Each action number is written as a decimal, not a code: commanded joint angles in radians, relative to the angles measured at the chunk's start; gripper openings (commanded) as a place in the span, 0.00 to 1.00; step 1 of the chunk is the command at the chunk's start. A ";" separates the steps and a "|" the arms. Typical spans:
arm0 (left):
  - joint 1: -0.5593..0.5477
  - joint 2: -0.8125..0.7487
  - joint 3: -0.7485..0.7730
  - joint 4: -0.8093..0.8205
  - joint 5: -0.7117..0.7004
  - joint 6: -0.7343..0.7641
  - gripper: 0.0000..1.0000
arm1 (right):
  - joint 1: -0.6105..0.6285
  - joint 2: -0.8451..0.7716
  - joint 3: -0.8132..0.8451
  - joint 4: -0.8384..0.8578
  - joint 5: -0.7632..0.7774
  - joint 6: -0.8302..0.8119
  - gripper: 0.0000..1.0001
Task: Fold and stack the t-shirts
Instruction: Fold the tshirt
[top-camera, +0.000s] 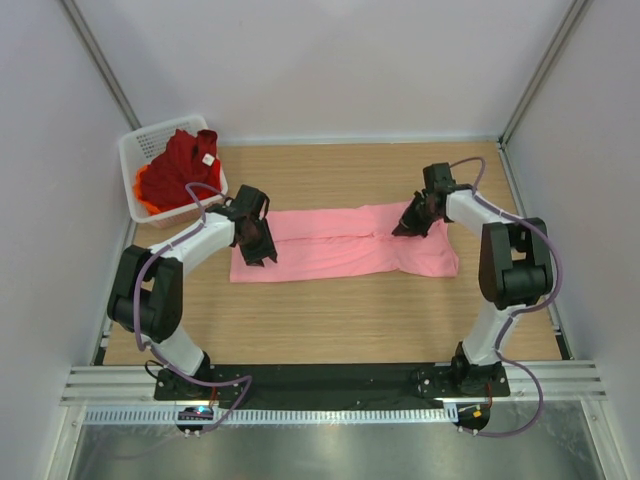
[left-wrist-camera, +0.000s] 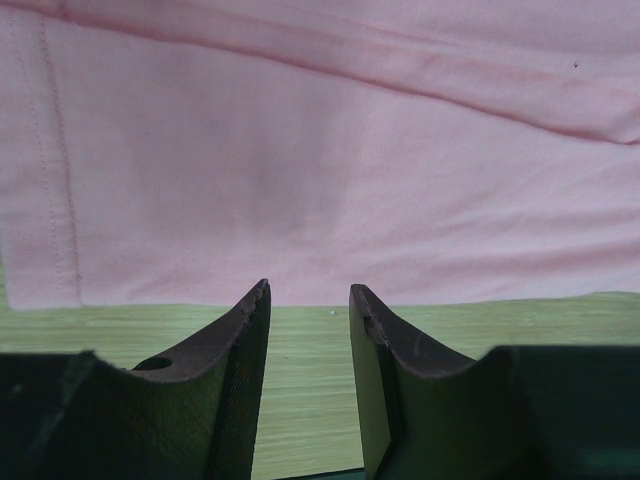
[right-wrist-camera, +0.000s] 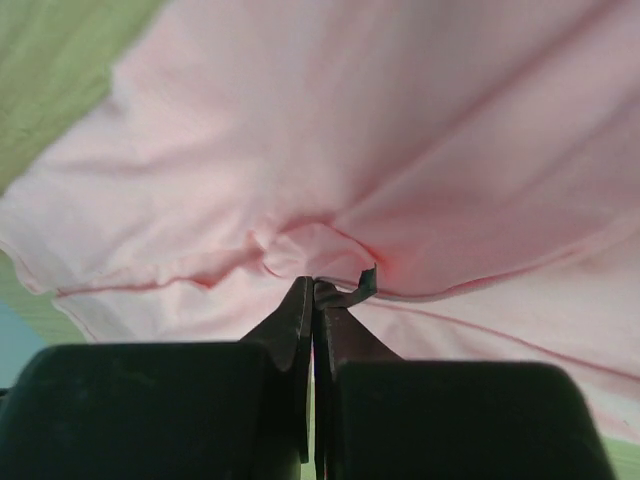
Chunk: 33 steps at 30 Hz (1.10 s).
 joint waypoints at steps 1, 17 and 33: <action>0.001 -0.014 0.022 0.003 0.004 0.025 0.39 | 0.026 0.070 0.137 0.012 0.025 0.000 0.01; -0.001 -0.012 0.024 0.009 0.001 0.040 0.39 | 0.016 0.127 0.508 -0.313 0.179 -0.174 0.55; 0.001 0.027 0.097 -0.063 -0.010 0.108 0.41 | -0.093 -0.287 -0.176 -0.289 0.398 -0.024 0.35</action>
